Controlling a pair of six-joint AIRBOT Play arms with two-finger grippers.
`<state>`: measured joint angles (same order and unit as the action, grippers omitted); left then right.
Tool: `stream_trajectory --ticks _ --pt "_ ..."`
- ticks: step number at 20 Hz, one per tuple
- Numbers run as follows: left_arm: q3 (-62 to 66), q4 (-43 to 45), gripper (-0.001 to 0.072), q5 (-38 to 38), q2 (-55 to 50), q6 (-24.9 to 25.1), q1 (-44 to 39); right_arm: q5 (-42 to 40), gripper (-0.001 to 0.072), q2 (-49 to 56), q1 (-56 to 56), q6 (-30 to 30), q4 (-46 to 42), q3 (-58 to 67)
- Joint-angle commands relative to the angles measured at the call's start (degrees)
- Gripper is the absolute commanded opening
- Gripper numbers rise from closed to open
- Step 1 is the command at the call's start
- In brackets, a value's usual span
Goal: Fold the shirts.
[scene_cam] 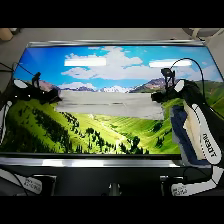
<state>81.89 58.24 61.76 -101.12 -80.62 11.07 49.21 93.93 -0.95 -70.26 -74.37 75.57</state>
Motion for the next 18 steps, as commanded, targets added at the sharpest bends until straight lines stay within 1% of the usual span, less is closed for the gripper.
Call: stream_trajectory --ticks 1,2,3,4,5,6,8,9,11,15,18 --pt "1.1 2.8 0.0237 1.5 -2.6 -4.5 0.3 1.4 0.0231 1.6 0.0 -0.5 0.3 0.7" --pt "2.1 2.8 0.0538 2.5 -2.6 -4.5 0.7 2.4 0.0416 0.9 0.0 0.8 0.2 1.2" --pt "3.6 2.9 0.0654 4.0 -2.6 -4.4 1.2 3.9 0.0567 0.2 0.0 3.1 0.0 2.0" --pt "5.6 2.8 0.0657 5.6 -2.4 -4.3 1.8 6.3 0.0682 -0.3 -0.1 5.5 -0.7 3.1" --pt "7.4 2.8 0.0657 7.1 -2.0 -4.3 2.4 8.8 0.0704 -0.3 -0.8 6.5 -1.3 4.1" --pt "8.8 2.8 0.0657 8.1 -1.2 -4.3 2.9 10.4 0.0704 -0.1 -2.7 6.5 -0.3 4.3" --pt "10.1 2.8 0.0657 8.2 1.6 -3.7 3.5 13.1 0.0705 1.2 -8.0 7.3 7.0 4.3" --pt "10.2 2.8 0.0656 8.1 3.2 -3.0 3.4 14.6 0.0709 2.3 -10.5 9.2 11.8 4.3" --pt "10.2 2.8 0.0656 7.9 6.3 -2.1 3.1 17.1 0.0709 4.3 -12.6 11.7 16.6 4.3" --pt "10.2 2.3 0.0656 7.9 10.8 -1.6 0.3 17.0 0.0708 7.9 -11.8 11.3 17.2 4.3" --pt "10.2 2.2 0.0656 7.9 12.3 -1.6 -2.7 17.1 0.0701 10.3 -9.6 10.2 17.2 4.3"
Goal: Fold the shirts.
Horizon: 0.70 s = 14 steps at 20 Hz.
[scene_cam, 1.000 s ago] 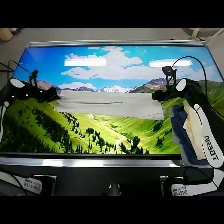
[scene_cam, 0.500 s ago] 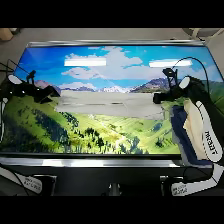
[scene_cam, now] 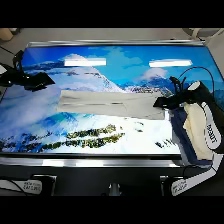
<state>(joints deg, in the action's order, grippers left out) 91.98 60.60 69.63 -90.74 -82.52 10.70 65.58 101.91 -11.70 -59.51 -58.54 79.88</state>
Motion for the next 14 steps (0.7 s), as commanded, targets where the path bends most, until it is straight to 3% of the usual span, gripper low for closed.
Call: stream_trajectory --ticks 1,2,3,4,5,6,8,9,14 --pt "0.1 -0.2 0.0656 0.0 1.9 0.3 -3.5 1.0 0.0684 2.9 1.9 -0.9 1.4 0.0" --pt "0.1 -0.2 0.0656 0.0 1.8 0.3 -4.7 1.4 0.0637 3.3 2.6 -0.9 1.4 0.0" --pt "0.1 -0.2 0.0656 0.0 1.7 0.3 -5.8 1.6 0.0501 3.3 3.2 -0.9 1.4 0.1" --pt "0.1 -0.2 0.0655 0.0 1.5 0.2 -6.9 1.7 0.0235 3.2 3.4 -0.9 1.5 0.3" --pt "0.0 -0.2 0.0629 0.0 1.3 0.2 -8.0 2.1 0.0036 2.8 3.3 -0.9 2.6 0.9" --pt "0.0 -0.2 0.0495 -0.1 0.9 0.2 -9.3 2.2 0.0028 1.7 3.3 -0.1 3.3 1.6" --pt "-0.1 -0.2 0.0075 -0.6 -0.8 0.2 -12.6 1.9 0.0027 -1.9 3.3 0.8 3.7 3.6" --pt "-0.1 -0.2 0.0026 -1.6 -2.0 0.2 -14.6 2.1 0.0027 -4.2 3.3 0.7 4.0 4.9" --pt "-0.1 -12.0 0.0026 -9.7 -11.4 0.2 -26.3 7.8 0.0027 -15.0 3.4 -1.2 5.0 6.4"
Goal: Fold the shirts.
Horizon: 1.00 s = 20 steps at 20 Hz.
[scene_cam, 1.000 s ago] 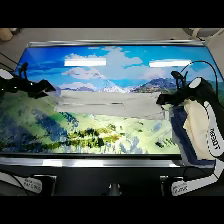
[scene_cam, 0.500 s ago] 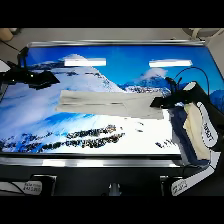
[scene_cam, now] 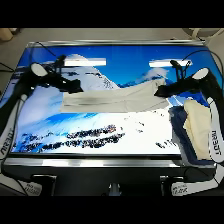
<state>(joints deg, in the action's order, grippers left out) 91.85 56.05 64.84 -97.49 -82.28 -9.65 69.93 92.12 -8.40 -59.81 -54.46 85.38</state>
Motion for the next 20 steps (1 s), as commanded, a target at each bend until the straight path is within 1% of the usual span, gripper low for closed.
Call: stream_trajectory --ticks 1,4,7,11,14,17,19,20 --pt "0.0 -11.2 0.0026 -6.7 -6.4 0.0 -7.8 5.5 0.0027 -6.9 0.1 -1.0 0.9 0.9" --pt "0.1 -21.8 0.0026 -11.0 -10.8 0.0 -13.0 9.9 0.0027 -11.6 0.0 -1.1 0.6 0.9" --pt "0.1 -25.4 0.0026 -14.0 -13.6 0.0 -17.3 13.0 0.0028 -15.8 0.0 -2.2 -0.7 0.9" --pt "0.1 -32.9 0.0026 -18.3 -16.0 0.0 -22.7 19.8 0.0028 -21.0 0.0 -3.5 -1.2 0.9" --pt "0.2 -34.5 0.0026 -21.9 -17.2 0.0 -27.5 21.9 0.0028 -25.1 0.0 -4.9 -2.1 0.9" --pt "2.2 -34.7 0.0026 -19.8 -19.6 0.2 -31.1 20.1 0.0028 -28.3 -0.1 -7.0 -4.2 0.9" --pt "2.6 -34.7 0.0024 -19.9 -19.1 2.6 -30.7 19.6 0.0028 -28.4 0.0 -7.3 -5.9 0.9" --pt "2.6 -34.4 0.0024 -19.7 -17.9 3.8 -29.2 19.4 0.0027 -28.0 0.0 -7.3 -6.3 0.9"
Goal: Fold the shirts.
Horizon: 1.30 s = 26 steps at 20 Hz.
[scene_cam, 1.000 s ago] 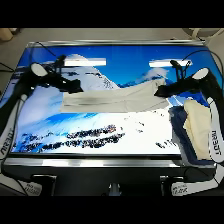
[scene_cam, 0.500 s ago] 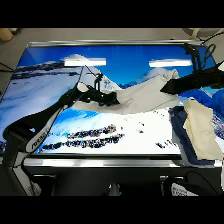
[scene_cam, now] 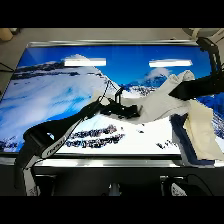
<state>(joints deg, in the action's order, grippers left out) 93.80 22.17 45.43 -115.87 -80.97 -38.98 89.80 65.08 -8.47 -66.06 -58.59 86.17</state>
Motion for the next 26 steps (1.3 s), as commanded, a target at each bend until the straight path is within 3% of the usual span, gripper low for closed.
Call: stream_trajectory --ticks 1,4,7,11,16,17,18,19,22,26 --pt "0.6 2.0 0.0023 0.3 2.5 3.0 2.4 -1.1 0.0027 -0.3 0.0 -1.0 -2.0 0.1" --pt "0.6 16.9 0.0023 2.8 11.9 0.9 12.0 -5.9 0.0026 4.0 2.4 -1.0 1.6 0.1" --pt "0.6 27.6 0.0024 5.8 23.8 -0.7 24.4 -16.8 0.0026 10.4 11.1 -1.0 6.8 0.1" --pt "0.6 28.5 0.0024 10.2 38.8 -0.7 39.6 -31.9 0.0026 23.2 24.2 -2.9 10.8 0.1" --pt "0.6 28.9 0.0025 16.2 50.5 -0.4 45.3 -45.4 0.0032 38.9 33.8 2.5 31.3 0.1" --pt "0.6 28.9 0.0025 17.1 51.8 -0.4 45.2 -46.6 0.0199 40.9 34.5 2.7 34.3 0.1" --pt "0.6 28.9 0.0025 17.7 52.5 -0.4 44.9 -47.1 0.0558 41.7 34.6 3.4 36.9 0.1" --pt "0.6 28.9 0.0025 18.4 53.0 -0.4 44.8 -46.9 0.0662 41.4 33.9 5.5 37.6 0.1" --pt "0.6 29.4 0.0025 19.4 53.1 1.0 44.7 -38.7 0.0663 37.1 28.9 6.2 28.3 0.1" --pt "0.3 32.1 0.0025 19.4 52.9 1.5 44.7 -21.5 0.0663 30.3 16.2 -4.7 -2.2 0.0"
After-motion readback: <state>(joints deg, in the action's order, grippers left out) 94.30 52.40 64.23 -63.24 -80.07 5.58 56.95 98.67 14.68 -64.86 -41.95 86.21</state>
